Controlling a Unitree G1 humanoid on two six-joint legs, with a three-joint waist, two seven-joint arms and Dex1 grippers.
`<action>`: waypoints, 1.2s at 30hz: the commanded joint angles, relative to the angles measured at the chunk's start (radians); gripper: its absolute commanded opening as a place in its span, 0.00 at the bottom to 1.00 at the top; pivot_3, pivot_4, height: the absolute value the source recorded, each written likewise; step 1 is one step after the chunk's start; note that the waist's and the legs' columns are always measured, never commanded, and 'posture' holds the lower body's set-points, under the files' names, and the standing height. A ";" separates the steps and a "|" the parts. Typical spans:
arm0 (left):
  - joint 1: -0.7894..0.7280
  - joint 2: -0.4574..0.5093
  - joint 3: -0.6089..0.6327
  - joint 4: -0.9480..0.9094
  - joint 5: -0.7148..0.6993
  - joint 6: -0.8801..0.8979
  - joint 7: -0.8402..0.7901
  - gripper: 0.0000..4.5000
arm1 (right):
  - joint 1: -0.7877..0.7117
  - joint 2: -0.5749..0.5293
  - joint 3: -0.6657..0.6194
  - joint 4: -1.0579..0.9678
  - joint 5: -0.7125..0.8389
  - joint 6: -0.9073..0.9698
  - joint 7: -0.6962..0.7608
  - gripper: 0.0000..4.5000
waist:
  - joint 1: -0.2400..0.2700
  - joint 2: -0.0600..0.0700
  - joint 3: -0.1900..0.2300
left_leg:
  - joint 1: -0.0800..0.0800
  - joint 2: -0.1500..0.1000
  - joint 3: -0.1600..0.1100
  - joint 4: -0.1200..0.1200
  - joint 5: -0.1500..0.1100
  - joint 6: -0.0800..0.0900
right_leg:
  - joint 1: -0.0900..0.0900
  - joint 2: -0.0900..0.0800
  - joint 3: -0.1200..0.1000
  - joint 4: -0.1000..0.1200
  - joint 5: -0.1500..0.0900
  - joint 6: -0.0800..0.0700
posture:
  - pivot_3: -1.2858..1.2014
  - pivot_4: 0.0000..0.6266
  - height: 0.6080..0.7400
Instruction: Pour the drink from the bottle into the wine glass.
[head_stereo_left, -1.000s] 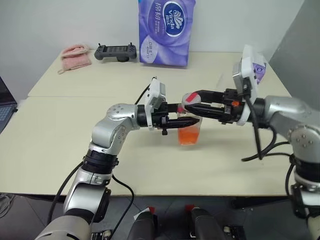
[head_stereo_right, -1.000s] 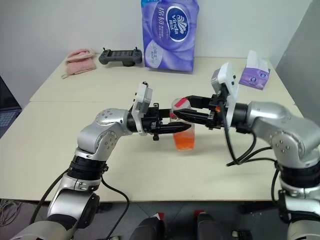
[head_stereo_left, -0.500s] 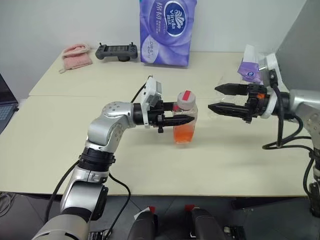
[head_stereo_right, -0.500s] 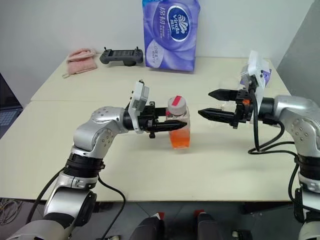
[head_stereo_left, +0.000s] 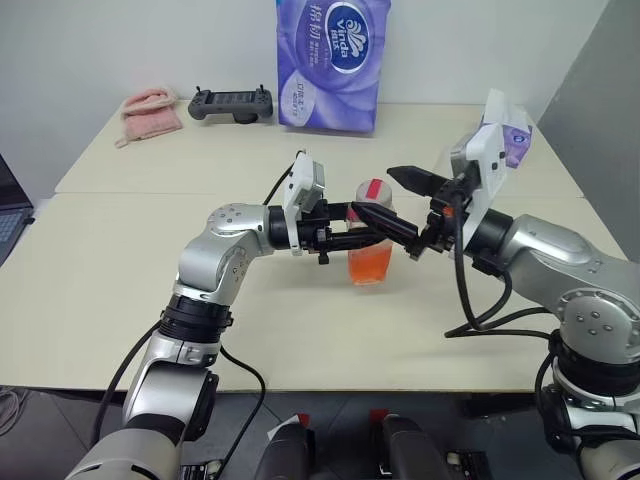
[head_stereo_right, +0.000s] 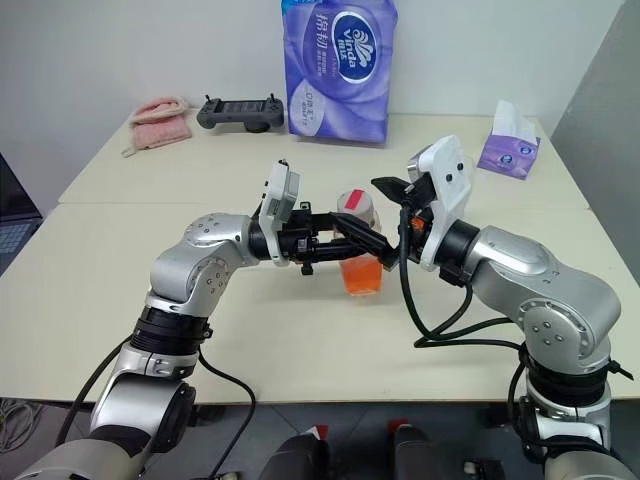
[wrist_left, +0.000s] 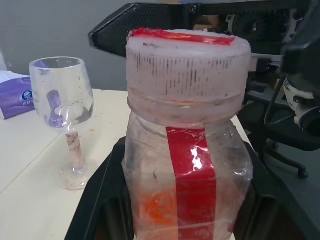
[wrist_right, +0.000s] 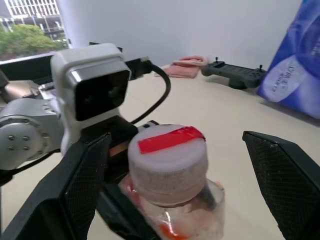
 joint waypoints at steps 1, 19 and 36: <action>-0.032 -0.011 0.012 -0.026 -0.007 -0.021 0.002 0.43 | -0.025 0.007 -0.003 0.003 -0.046 -0.049 -0.018 1.00 | 0.000 0.000 0.000 | 0.000 0.000 0.000 0.000 0.000 0.000 | 0.000 0.000 0.000 0.000 0.000 0.000 | 0.52 0.24 1.00; -0.025 -0.007 0.017 -0.032 -0.003 -0.016 0.005 0.43 | 0.069 -0.139 -0.138 -0.014 0.076 -0.019 0.069 1.00 | -0.001 0.000 0.000 | 0.000 0.000 0.000 0.000 0.000 0.000 | 0.000 0.000 0.000 0.000 0.000 0.000 | 0.52 0.24 1.00; -0.016 -0.010 0.018 -0.045 0.000 -0.016 0.009 0.43 | 0.013 -0.091 -0.055 0.016 0.143 -0.042 0.047 1.00 | -0.001 0.000 0.000 | 0.000 0.000 0.000 0.000 0.000 0.000 | 0.000 0.000 0.000 0.000 0.000 0.000 | 0.52 0.24 1.00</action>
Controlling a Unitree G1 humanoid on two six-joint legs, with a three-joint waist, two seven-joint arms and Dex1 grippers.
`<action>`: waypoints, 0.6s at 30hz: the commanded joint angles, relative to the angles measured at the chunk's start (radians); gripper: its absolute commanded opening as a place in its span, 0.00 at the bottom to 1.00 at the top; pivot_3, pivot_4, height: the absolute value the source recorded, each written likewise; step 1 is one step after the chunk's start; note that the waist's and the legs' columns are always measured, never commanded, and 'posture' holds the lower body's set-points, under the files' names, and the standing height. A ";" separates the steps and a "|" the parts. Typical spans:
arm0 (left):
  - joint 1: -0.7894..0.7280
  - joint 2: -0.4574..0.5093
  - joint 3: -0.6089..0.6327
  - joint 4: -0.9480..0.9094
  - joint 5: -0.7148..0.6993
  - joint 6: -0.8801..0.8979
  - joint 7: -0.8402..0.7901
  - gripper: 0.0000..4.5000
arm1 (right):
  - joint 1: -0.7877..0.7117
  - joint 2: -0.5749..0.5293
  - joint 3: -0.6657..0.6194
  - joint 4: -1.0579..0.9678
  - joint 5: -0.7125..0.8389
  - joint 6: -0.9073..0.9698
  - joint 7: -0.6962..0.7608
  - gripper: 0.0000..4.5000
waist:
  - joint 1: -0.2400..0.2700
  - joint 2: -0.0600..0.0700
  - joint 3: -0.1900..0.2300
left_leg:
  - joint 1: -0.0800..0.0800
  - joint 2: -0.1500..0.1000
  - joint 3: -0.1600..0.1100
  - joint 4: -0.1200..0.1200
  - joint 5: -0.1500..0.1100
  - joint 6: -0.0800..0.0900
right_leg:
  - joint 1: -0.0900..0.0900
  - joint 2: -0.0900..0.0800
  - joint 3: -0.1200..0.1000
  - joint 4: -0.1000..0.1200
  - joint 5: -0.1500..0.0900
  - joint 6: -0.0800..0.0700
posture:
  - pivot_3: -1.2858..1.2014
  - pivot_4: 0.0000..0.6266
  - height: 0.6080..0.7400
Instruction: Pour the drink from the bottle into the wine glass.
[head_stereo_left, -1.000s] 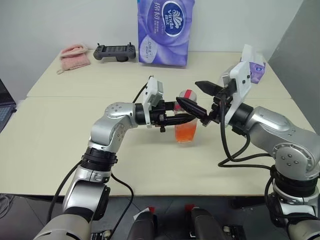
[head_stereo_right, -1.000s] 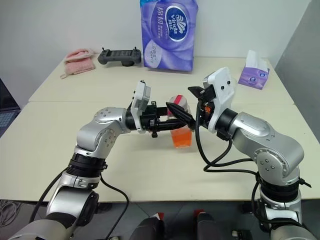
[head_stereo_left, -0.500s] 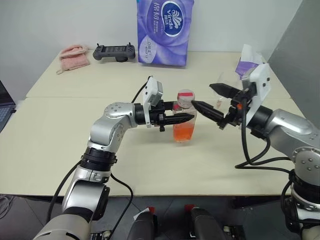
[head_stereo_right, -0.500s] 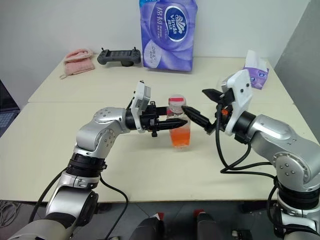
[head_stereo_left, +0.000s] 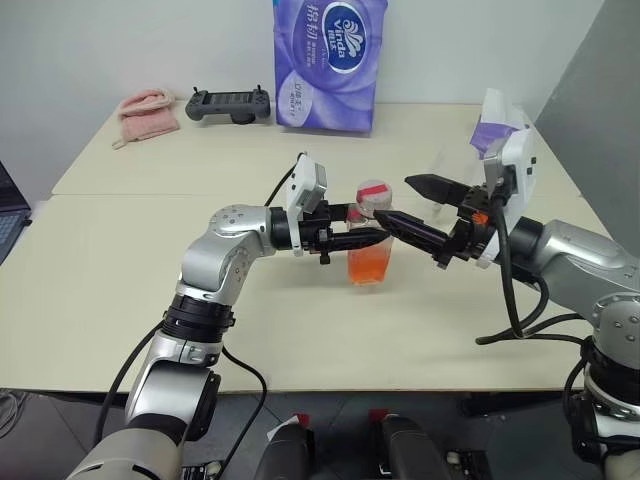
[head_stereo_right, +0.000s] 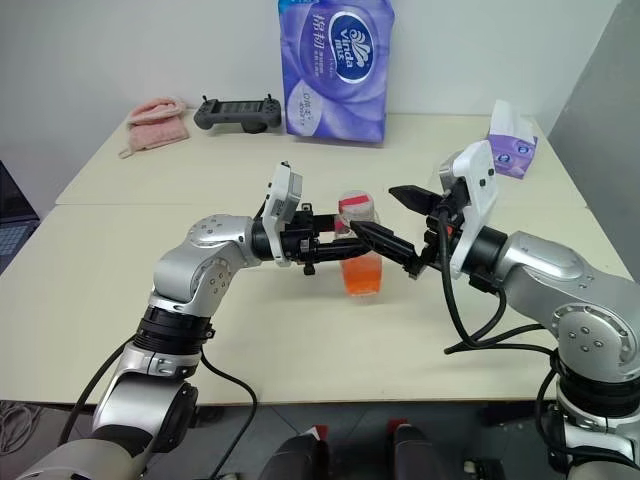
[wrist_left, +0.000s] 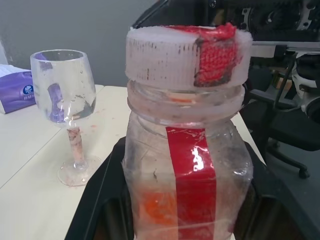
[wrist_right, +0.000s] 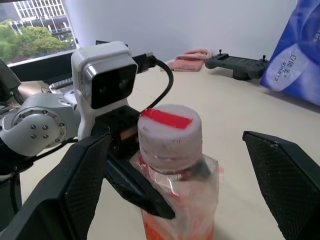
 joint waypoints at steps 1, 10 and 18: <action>-0.015 -0.003 0.018 -0.054 -0.019 -0.017 0.001 0.43 | -0.029 0.021 0.025 0.003 -0.034 -0.043 -0.005 1.00 | 0.000 0.000 0.000 | 0.000 0.000 0.000 0.000 0.000 0.000 | 0.000 0.000 0.000 0.000 0.000 0.000 | 0.52 0.24 1.00; -0.015 -0.001 0.017 -0.057 -0.017 -0.017 0.002 0.43 | -0.026 0.074 0.055 0.027 -0.067 -0.071 0.003 0.91 | 0.000 0.000 0.000 | 0.000 0.000 0.000 0.000 0.000 0.000 | 0.000 0.000 0.000 0.000 0.000 0.000 | 0.52 0.24 1.00; -0.014 0.000 0.015 -0.056 -0.016 -0.014 0.004 0.43 | -0.025 0.114 0.056 0.028 -0.095 -0.088 -0.009 0.40 | 0.000 0.000 0.000 | 0.000 0.000 0.000 0.000 0.000 0.000 | 0.000 0.000 0.000 0.000 0.000 0.000 | 0.52 0.24 1.00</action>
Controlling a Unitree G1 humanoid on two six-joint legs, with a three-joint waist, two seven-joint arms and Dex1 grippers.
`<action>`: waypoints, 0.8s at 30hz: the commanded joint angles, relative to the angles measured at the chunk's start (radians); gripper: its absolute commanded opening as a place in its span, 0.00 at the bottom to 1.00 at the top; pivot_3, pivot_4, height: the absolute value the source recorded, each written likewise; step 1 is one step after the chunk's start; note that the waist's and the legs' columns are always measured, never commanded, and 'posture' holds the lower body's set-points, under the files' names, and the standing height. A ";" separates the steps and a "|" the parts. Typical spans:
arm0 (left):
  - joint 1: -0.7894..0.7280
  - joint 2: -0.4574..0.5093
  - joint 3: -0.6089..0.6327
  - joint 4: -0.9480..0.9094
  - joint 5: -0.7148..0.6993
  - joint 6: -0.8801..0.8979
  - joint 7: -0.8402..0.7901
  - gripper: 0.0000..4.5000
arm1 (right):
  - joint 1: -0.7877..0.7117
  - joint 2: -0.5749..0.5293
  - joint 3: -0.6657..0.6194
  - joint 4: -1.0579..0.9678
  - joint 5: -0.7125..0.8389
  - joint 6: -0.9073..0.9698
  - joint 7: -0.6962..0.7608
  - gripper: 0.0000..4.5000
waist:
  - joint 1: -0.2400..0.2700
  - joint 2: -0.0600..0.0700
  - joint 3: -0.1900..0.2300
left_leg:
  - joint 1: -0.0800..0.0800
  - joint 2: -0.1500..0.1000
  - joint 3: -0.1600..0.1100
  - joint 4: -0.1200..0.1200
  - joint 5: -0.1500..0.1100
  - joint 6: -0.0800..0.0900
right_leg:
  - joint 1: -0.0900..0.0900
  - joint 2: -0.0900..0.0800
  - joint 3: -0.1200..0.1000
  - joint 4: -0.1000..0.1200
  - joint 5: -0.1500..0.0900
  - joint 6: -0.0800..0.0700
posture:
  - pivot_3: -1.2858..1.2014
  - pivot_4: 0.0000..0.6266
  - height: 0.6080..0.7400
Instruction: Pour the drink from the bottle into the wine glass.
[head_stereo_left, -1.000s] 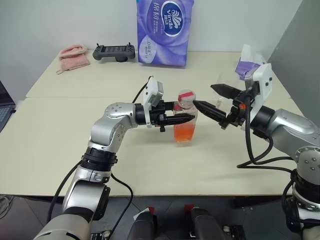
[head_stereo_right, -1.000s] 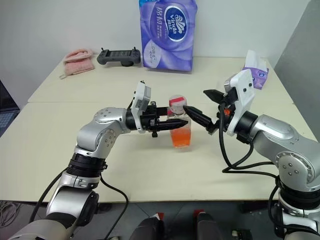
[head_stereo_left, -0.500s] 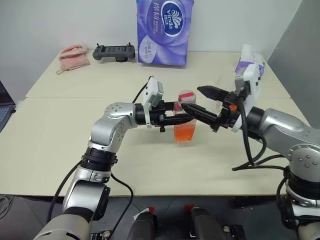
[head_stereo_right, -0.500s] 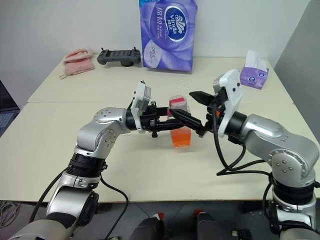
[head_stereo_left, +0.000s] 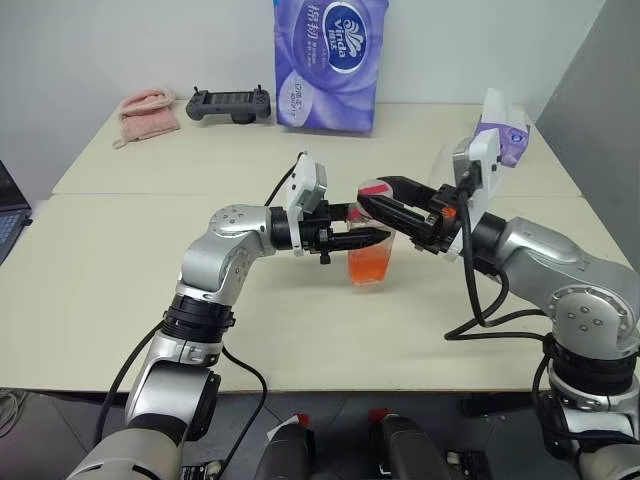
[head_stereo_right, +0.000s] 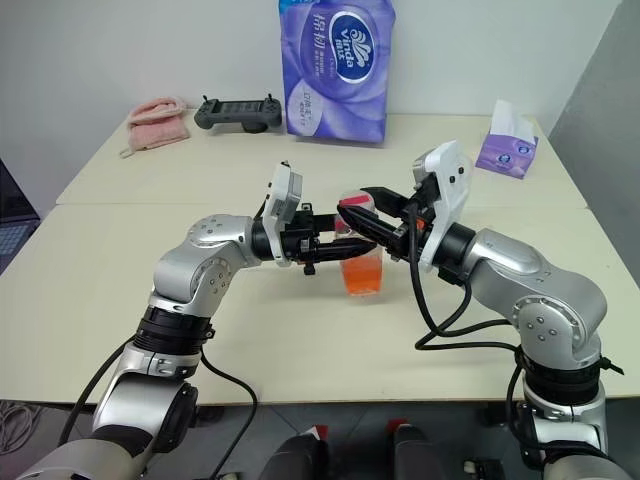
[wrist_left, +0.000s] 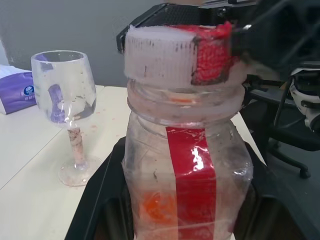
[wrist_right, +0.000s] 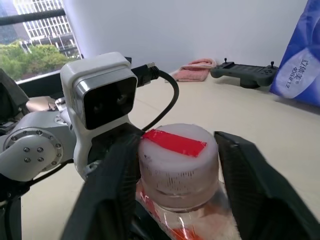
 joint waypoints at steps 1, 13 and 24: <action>-0.016 0.000 0.015 -0.050 -0.016 -0.015 -0.002 0.43 | -0.012 0.004 -0.002 -0.023 -0.015 -0.034 0.003 0.40 | 0.000 0.000 0.000 | 0.000 0.000 0.000 0.000 0.000 0.000 | 0.000 0.000 0.000 0.000 0.000 0.000 | 0.52 0.24 1.00; -0.019 -0.004 0.013 -0.045 -0.015 -0.018 -0.003 0.43 | -0.128 0.074 -0.181 0.067 0.220 -0.003 -0.175 0.40 | 0.001 0.000 0.000 | 0.000 0.000 0.000 0.000 0.000 0.000 | 0.000 0.000 0.000 0.000 0.000 0.000 | 0.52 0.24 1.00; -0.020 -0.005 0.012 -0.038 -0.013 -0.025 -0.004 0.43 | 0.024 -0.136 -0.081 -0.114 -0.044 -0.098 -0.070 0.40 | -0.001 0.000 0.000 | 0.000 0.000 0.000 0.000 0.000 0.000 | 0.000 0.001 0.000 0.000 0.000 0.000 | 0.52 0.24 1.00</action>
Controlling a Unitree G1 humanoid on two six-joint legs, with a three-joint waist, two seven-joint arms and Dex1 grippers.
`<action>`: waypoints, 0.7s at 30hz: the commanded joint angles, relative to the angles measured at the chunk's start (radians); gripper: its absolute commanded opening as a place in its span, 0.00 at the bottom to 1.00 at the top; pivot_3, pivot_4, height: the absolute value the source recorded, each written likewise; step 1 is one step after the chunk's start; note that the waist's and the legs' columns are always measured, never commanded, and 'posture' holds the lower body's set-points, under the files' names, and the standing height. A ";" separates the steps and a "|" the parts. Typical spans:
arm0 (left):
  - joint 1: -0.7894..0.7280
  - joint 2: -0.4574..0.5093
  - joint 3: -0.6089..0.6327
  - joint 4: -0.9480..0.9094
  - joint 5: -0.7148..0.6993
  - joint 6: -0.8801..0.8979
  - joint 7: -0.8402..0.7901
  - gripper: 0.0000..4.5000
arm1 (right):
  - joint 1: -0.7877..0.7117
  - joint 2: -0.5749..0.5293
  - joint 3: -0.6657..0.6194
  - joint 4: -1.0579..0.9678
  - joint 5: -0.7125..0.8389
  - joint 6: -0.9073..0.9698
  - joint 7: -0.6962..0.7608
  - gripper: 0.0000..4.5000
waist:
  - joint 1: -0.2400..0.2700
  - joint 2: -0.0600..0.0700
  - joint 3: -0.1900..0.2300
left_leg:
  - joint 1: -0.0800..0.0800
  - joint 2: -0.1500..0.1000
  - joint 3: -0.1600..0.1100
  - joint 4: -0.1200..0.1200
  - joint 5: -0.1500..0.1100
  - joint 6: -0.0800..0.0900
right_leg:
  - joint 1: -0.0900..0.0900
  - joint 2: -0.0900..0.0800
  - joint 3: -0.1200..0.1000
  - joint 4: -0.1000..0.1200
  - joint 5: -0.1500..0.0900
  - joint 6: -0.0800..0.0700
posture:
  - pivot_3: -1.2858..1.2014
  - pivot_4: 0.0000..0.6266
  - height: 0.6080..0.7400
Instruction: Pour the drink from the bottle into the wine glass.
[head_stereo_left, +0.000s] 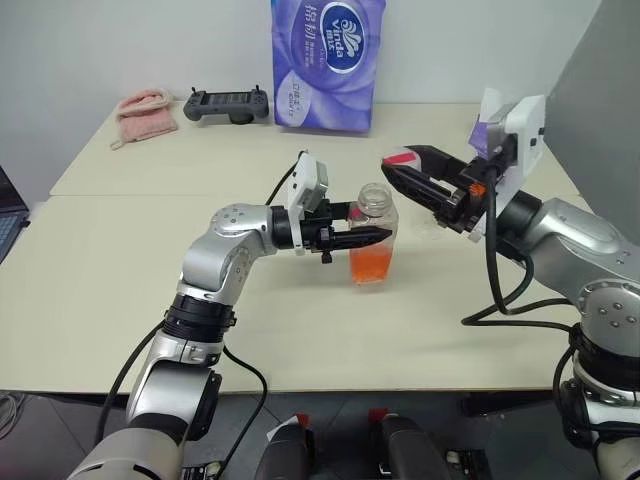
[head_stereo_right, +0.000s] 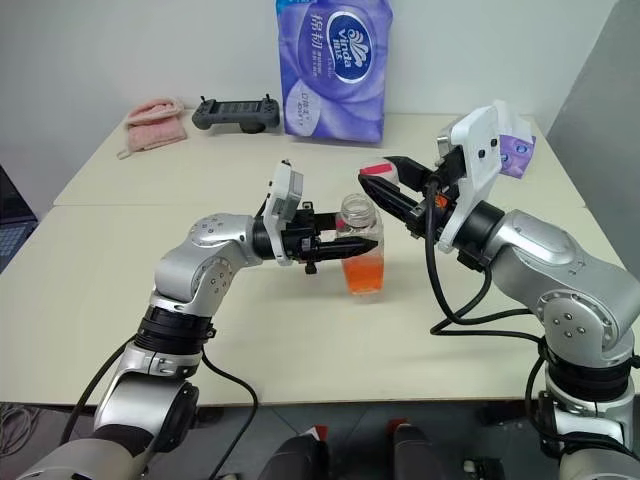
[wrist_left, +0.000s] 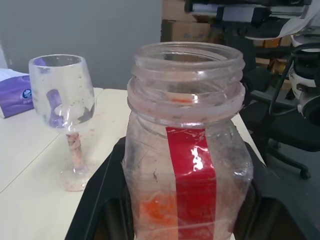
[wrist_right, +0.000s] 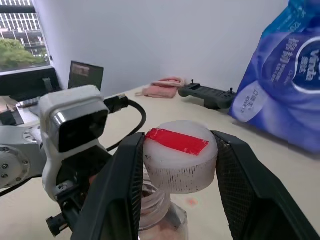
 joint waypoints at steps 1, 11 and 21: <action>-0.016 0.003 0.015 -0.036 -0.011 -0.022 -0.008 0.43 | 0.078 0.007 -0.075 -0.050 -0.010 -0.022 -0.044 0.40 | 0.001 0.000 0.000 | 0.000 0.000 0.000 0.000 0.000 0.000 | 0.000 0.000 0.000 0.000 0.000 0.000 | 0.52 0.24 1.00; -0.017 0.002 0.010 -0.040 -0.012 -0.017 -0.008 0.43 | 0.584 0.135 -0.029 0.102 -0.379 -0.215 -0.179 0.40 | 0.007 0.000 0.000 | 0.001 -0.001 0.002 0.000 0.000 0.000 | 0.000 0.000 0.001 0.001 0.000 0.000 | 0.52 0.24 1.00; -0.025 0.008 0.011 -0.037 -0.010 -0.015 -0.016 0.43 | 0.592 0.231 -0.018 0.207 -0.523 -0.220 -0.229 0.67 | -0.001 0.000 -0.001 | 0.002 0.000 0.004 -0.001 0.000 0.000 | 0.000 0.001 0.001 0.001 0.000 0.000 | 0.52 0.24 1.00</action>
